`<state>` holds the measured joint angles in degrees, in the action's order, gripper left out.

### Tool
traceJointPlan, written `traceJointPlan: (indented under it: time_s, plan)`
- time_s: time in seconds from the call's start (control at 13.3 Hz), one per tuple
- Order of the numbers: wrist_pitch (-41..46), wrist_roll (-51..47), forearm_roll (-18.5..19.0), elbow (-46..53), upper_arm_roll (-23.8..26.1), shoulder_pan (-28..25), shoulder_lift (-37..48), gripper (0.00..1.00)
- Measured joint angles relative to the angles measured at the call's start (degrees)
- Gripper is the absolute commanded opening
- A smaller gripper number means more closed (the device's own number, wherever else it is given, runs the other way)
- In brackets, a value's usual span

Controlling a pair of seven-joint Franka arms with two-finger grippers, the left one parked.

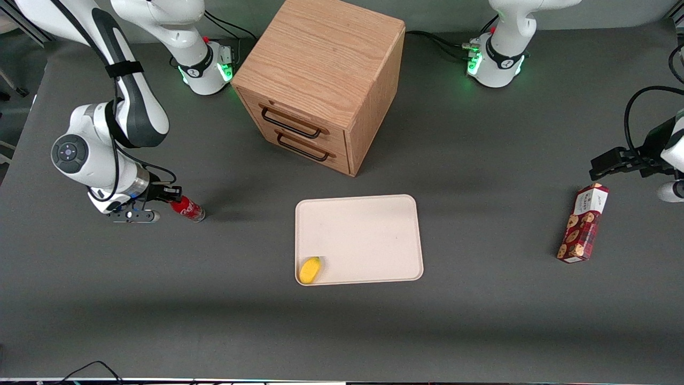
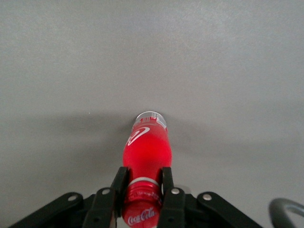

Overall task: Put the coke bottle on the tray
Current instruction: 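Lift the bottle and pull it back with the right gripper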

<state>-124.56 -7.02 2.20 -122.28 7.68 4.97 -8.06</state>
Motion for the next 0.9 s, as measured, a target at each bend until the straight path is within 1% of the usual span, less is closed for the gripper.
traceJointPlan:
  time_s: [0.22, 0.38, 0.53, 0.67, 0.9]
  plan:
    - [17.12, 0.0, 2.29, 13.25, -0.01, 0.03, 1.6, 0.0]
    - [26.95, 0.0, 2.44, 22.97, -0.01, 0.05, 2.8, 0.0]
    - [34.11, -0.11, 2.11, 30.7, 0.08, 0.03, 3.24, 0.0]
    - [38.45, -2.82, 0.31, 36.52, 1.58, -0.07, 2.87, 0.0]
    - [39.27, -15.09, -0.15, 42.68, 7.82, -2.09, -1.37, 0.0]
